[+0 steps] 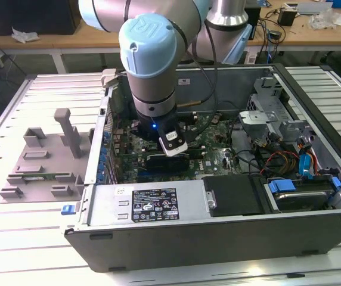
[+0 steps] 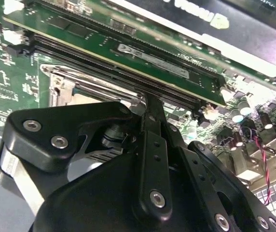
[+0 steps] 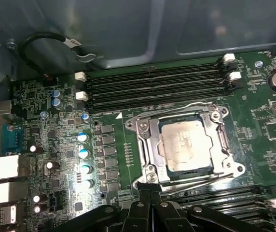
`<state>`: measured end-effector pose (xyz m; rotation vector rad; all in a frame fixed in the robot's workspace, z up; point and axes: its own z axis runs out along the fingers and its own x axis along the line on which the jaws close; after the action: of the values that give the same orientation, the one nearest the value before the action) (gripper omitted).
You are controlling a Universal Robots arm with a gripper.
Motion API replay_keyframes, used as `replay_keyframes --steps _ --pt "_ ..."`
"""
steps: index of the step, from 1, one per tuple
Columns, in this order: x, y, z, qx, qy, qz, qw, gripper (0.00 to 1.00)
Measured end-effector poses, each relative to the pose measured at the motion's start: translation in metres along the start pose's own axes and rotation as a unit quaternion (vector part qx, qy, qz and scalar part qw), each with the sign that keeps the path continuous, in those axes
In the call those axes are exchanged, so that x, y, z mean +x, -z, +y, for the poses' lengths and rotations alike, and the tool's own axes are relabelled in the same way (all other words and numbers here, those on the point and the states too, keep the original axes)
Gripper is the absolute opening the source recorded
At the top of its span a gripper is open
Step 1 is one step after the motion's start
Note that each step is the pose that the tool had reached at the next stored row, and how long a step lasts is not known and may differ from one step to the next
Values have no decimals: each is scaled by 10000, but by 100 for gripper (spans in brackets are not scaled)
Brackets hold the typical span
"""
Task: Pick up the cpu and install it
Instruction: 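Install the second cpu locking lever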
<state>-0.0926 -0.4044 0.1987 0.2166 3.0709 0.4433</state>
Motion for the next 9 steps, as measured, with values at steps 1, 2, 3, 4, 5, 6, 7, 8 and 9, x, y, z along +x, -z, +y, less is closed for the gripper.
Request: replay_keyframes --steps 1,2,3,4,5,6,7,8,9 --pt "16 -4 -2 -5 0 0 10000 11" --pt "35 -9 -5 -15 -1 0 10000 11" --pt "45 -12 -6 -27 -1 0 10000 11" --pt "50 -20 -4 -51 -1 0 10000 11" --pt "50 -26 -4 -65 -1 -1 10000 11" --pt "50 -31 -3 -81 -3 1 10000 11" --pt "50 -33 -2 -89 -4 3 10000 11" --pt "51 -34 -1 -99 -5 5 10000 11" --pt "51 -37 2 -117 -6 7 9999 11"
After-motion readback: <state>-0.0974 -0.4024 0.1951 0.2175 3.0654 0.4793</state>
